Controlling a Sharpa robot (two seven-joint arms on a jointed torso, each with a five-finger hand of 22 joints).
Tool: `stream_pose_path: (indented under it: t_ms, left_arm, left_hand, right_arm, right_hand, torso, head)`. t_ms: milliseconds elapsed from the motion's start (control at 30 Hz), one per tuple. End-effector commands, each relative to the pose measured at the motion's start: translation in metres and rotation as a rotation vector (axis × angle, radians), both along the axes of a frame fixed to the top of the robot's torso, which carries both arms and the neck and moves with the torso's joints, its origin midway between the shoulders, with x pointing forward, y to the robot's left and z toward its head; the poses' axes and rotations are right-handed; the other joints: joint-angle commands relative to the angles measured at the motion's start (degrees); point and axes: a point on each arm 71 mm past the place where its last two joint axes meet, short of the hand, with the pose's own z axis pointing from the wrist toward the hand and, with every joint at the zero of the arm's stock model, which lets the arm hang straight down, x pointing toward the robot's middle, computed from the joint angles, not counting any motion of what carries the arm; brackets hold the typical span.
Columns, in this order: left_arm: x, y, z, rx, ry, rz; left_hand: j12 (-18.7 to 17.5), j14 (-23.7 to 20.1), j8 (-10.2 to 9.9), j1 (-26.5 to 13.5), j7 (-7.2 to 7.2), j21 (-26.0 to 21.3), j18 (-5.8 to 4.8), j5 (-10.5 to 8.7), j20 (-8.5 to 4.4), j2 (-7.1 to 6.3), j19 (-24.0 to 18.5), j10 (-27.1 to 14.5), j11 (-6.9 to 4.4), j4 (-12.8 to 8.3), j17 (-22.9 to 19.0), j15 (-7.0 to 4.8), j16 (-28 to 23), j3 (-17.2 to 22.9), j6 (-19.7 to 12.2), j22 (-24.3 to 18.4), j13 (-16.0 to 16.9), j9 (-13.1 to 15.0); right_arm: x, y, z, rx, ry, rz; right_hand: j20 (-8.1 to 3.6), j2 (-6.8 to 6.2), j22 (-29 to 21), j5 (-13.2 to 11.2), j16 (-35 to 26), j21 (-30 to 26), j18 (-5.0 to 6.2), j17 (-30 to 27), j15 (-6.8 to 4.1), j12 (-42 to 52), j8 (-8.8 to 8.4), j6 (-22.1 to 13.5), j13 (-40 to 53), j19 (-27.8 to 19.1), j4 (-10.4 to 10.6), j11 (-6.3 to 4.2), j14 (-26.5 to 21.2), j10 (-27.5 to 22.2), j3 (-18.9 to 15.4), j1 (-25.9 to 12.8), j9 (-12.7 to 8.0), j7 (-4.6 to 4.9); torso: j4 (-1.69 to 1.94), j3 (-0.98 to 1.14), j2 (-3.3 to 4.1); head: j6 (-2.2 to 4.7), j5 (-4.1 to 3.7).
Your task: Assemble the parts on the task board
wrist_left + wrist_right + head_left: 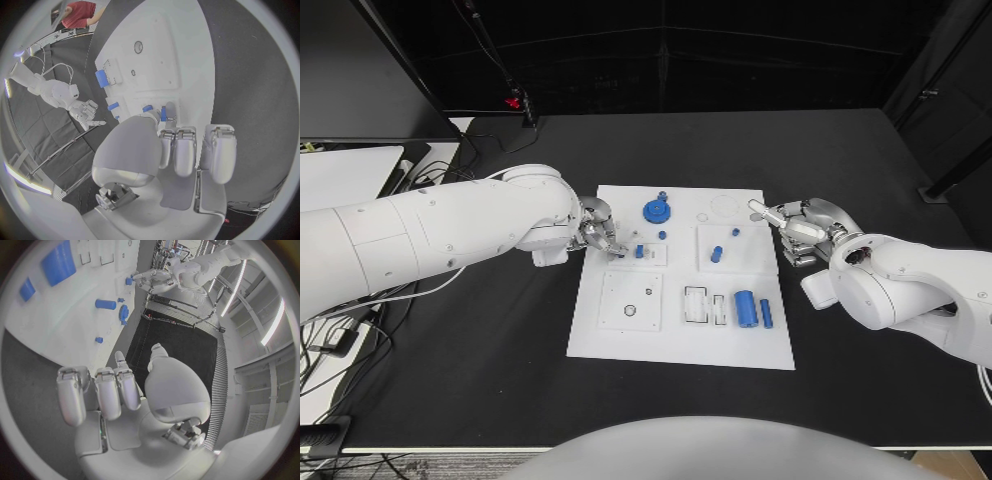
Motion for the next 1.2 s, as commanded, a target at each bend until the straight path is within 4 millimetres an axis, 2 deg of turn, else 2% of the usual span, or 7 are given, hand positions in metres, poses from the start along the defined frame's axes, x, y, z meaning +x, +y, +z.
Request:
stream_pose_path:
  t_ms: [33,800,933,1200]
  left_arm:
    - [-0.0013,-0.0007,-0.0013,0.018,0.019,-0.009]
    - [-0.0009,-0.0012,-0.0034,0.029,0.032,-0.013]
    - [-0.0013,-0.0012,-0.0042,0.036,0.039,-0.015]
    - [-0.0011,-0.001,-0.0051,0.041,0.043,-0.015]
  left_hand:
    - [-0.15,5.9,0.09,0.84,-0.98,0.18,-0.37,0.08,0.08,1.47,6.07,6.19,-0.24,-3.68,15.1,0.05,0.05,7.76,1.1,15.09,14.94,0.1]
    - [-0.15,5.9,-0.01,0.18,-0.87,0.18,-0.37,-0.27,0.09,1.12,6.07,6.19,-0.16,-3.63,15.1,0.08,0.05,8.61,0.96,15.09,14.94,0.2]
    - [-0.15,5.9,-0.15,-3.58,-0.65,0.18,-0.37,-0.37,0.09,0.68,6.07,6.19,0.05,-3.57,15.1,0.27,0.05,8.72,0.97,15.09,14.94,0.32]
    - [-0.15,5.9,-0.19,-12.78,-0.78,0.18,-0.37,-0.21,-0.29,-1.35,6.07,6.19,-0.01,-3.56,15.1,0.26,0.05,3.46,0.97,15.09,14.94,0.66]
  right_arm:
    - [0.0001,0.001,0.0013,0.002,-0.011,0.005]
    - [0.0001,0.001,0.0012,0.002,-0.01,0.005]
    - [0.0001,0.0008,0.0012,0.002,-0.01,0.005]
    - [0.0,0.0007,0.0012,0.002,-0.01,0.005]
  right_hand:
    - [0.34,0.57,15.1,0.35,0.14,0.19,-0.86,15.1,0.38,0.15,0.2,-0.3,15.08,6.06,0.08,0.36,5.85,5.96,-0.29,-0.14,-0.06,0.32]
    - [0.35,0.64,15.1,0.43,0.14,0.19,-0.86,15.1,0.38,0.15,0.3,-0.36,15.08,6.06,0.08,0.37,5.85,5.96,-0.39,-0.17,-0.06,0.33]
    - [0.35,0.64,15.1,0.43,0.14,0.19,-0.86,15.1,0.38,0.15,0.3,-0.36,15.08,6.06,0.08,0.37,5.85,5.96,-0.39,-0.17,-0.06,0.33]
    - [0.35,0.64,15.1,0.43,0.14,0.19,-0.86,15.1,0.38,0.15,0.3,-0.36,15.08,6.06,0.08,0.37,5.85,5.96,-0.39,-0.17,-0.06,0.33]
  torso:
    - [-0.03,-0.03,-0.02]
    - [-0.02,0.02,0.0]
    - [-0.03,0.02,-0.02]
    - [-0.01,-0.01,0.01]
  head:
    - [-0.07,0.01]
    - [-0.19,0.0]
    - [-0.21,-0.04]
    - [-0.18,-0.1]
